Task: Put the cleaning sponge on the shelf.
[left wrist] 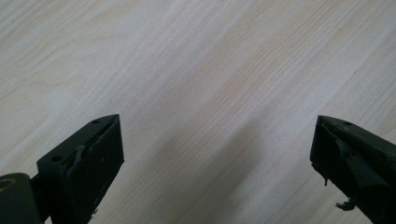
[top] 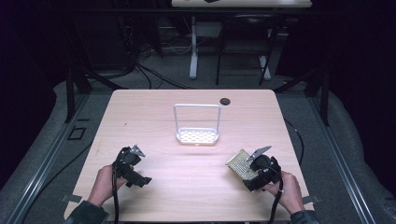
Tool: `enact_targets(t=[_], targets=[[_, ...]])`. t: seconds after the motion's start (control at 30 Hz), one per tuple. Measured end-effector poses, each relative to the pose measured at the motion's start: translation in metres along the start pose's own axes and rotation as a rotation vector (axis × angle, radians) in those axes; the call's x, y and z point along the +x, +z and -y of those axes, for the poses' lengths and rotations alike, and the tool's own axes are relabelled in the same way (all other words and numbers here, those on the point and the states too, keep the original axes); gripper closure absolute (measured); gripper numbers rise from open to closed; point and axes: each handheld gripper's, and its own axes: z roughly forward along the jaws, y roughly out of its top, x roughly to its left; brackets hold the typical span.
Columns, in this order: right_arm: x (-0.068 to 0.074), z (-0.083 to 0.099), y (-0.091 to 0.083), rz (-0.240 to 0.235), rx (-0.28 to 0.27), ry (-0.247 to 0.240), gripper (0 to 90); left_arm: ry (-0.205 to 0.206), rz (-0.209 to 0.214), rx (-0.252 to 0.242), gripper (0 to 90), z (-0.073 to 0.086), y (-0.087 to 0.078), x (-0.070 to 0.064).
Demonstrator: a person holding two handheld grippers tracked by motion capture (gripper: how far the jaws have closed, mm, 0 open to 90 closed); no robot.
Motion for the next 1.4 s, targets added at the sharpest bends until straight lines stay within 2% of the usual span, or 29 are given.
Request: enact_targets(t=[0.07,0.2,0.67,1.4], targets=[[0.001,-0.002,0.0,-0.002,0.011,-0.006,10.7,0.0,0.0,0.0,2.6,0.0,0.0,0.0],[0.004,-0.007,0.002,-0.003,0.0,-0.025,10.7,-0.001,0.0,0.0,2.6,0.0,0.0,0.0],[0.009,-0.021,0.005,-0.003,-0.005,-0.041,10.7,0.0,0.003,0.001,2.6,0.0,0.0,0.0],[0.016,-0.042,0.011,-0.006,-0.018,-0.045,10.8,0.0,0.003,-0.001,2.7,0.0,0.001,-0.001]])
